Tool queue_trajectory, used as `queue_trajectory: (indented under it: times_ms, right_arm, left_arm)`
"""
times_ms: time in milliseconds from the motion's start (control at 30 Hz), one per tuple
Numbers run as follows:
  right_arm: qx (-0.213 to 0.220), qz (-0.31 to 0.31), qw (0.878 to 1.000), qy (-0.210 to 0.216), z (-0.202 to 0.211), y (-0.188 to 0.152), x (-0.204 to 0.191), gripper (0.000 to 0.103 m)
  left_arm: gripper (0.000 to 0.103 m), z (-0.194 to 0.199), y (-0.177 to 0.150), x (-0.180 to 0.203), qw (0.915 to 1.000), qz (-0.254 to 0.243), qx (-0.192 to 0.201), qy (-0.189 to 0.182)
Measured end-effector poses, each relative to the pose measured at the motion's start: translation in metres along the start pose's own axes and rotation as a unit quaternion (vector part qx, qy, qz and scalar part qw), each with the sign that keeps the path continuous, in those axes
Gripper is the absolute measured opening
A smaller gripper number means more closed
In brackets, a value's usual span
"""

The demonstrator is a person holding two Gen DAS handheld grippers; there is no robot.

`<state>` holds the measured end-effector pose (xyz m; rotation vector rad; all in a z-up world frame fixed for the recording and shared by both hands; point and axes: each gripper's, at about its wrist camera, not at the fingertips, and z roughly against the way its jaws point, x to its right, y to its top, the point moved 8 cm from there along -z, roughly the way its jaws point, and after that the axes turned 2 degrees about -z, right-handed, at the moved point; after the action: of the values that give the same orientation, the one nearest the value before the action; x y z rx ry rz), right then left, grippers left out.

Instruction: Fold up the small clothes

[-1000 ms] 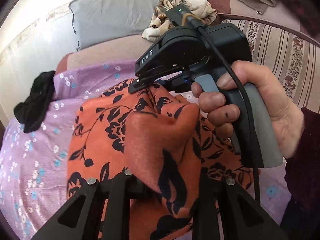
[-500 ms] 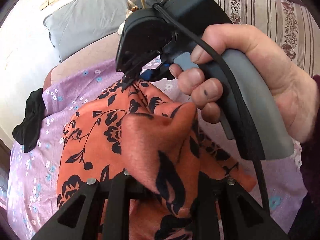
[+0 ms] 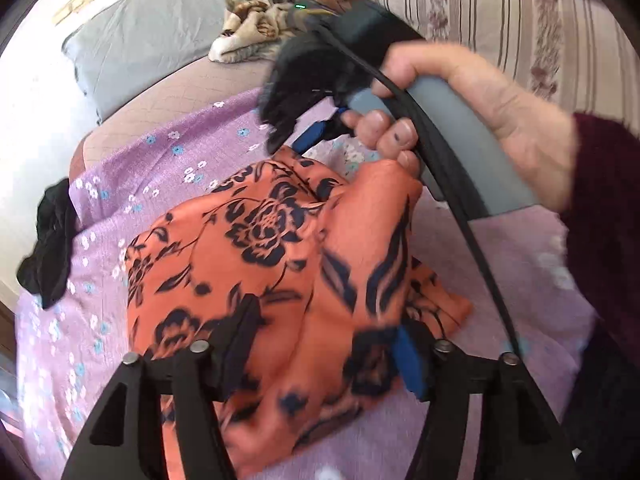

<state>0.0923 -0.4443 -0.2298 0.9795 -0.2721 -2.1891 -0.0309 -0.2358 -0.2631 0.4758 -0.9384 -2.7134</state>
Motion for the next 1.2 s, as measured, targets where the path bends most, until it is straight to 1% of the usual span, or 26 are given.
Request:
queue_trajectory:
  times_ms: [33,67,100,167,200,267,333,400,433,500,567,600,633,667,733,833,967,1033,1133,1200]
  right_arm:
    - [0.016,0.008,1.0,-0.015,0.009,0.003,0.0,0.028]
    - [0.027,0.015,0.999,-0.021,0.018,0.004,-0.002,0.028]
    - [0.035,0.021,0.999,-0.019,0.027,0.003,-0.005,0.027]
    - [0.046,0.04,0.998,0.001,0.044,-0.003,-0.02,0.027]
    - [0.045,0.053,0.998,0.014,0.05,-0.011,-0.03,0.027]
    - [0.028,0.078,0.996,0.034,0.058,-0.031,-0.052,0.027]
    - [0.004,0.107,0.994,0.039,0.059,-0.054,-0.072,0.027]
    - [-0.023,0.137,0.99,0.023,0.055,-0.078,-0.087,0.027]
    - [-0.036,0.148,0.988,0.013,0.053,-0.089,-0.091,0.027]
    - [-0.06,0.157,0.986,-0.004,0.051,-0.112,-0.089,0.027]
    - [-0.089,0.155,0.984,-0.025,0.048,-0.135,-0.074,0.027]
    - [-0.104,0.159,0.981,-0.048,0.045,-0.144,-0.064,0.027]
    - [-0.117,0.166,0.976,-0.073,0.042,-0.151,-0.052,0.026]
    - [-0.122,0.172,0.974,-0.083,0.04,-0.155,-0.044,0.025]
    - [-0.119,0.156,0.978,-0.067,0.041,-0.149,-0.036,0.023]
    - [-0.11,0.133,0.982,-0.071,0.043,-0.135,-0.027,0.021]
    - [-0.062,0.105,0.989,-0.084,0.041,-0.103,-0.03,0.022]
    - [-0.039,0.077,0.992,-0.09,0.033,-0.084,-0.029,0.024]
    - [-0.008,0.024,0.997,-0.078,0.02,-0.058,-0.029,0.027]
    - [-0.001,-0.003,0.997,-0.071,0.004,-0.047,-0.027,0.027]
  left_arm:
    - [0.072,0.011,-0.006,-0.011,0.9999,0.012,0.012,-0.005]
    - [0.073,0.02,-0.009,-0.019,0.9994,0.024,0.025,0.001]
    - [0.074,0.03,-0.013,-0.035,0.9985,0.036,0.038,0.017]
    - [0.074,0.04,-0.022,-0.066,0.9951,0.066,0.05,0.054]
    - [0.074,0.039,-0.028,-0.083,0.9925,0.087,0.05,0.07]
    - [0.074,0.036,-0.041,-0.118,0.9859,0.132,0.033,0.098]
    - [0.074,0.023,-0.057,-0.139,0.9819,0.151,0.014,0.113]
    - [0.074,0.017,-0.064,-0.146,0.981,0.148,-0.006,0.125]
    - [0.074,0.007,-0.067,-0.151,0.9816,0.139,-0.016,0.13]
    - [0.074,-0.001,-0.075,-0.144,0.9827,0.106,-0.037,0.147]
    - [0.074,0.003,-0.079,-0.137,0.9825,0.079,-0.04,0.164]
    - [0.074,0.002,-0.079,-0.135,0.9824,0.07,-0.039,0.169]
    - [0.074,0.004,-0.079,-0.135,0.9828,0.067,-0.041,0.167]
    - [0.074,0.002,-0.081,-0.133,0.9835,0.068,-0.044,0.161]
    - [0.075,-0.001,-0.086,-0.135,0.9832,0.078,-0.051,0.156]
    - [0.075,-0.008,-0.092,-0.136,0.9829,0.093,-0.055,0.149]
    - [0.075,-0.009,-0.091,-0.132,0.9829,0.071,-0.056,0.161]
    - [0.074,-0.011,-0.091,-0.13,0.9829,0.065,-0.057,0.162]
    - [0.075,-0.013,-0.091,-0.13,0.983,0.077,-0.056,0.157]
    - [0.075,-0.013,-0.091,-0.131,0.9833,0.081,-0.053,0.155]
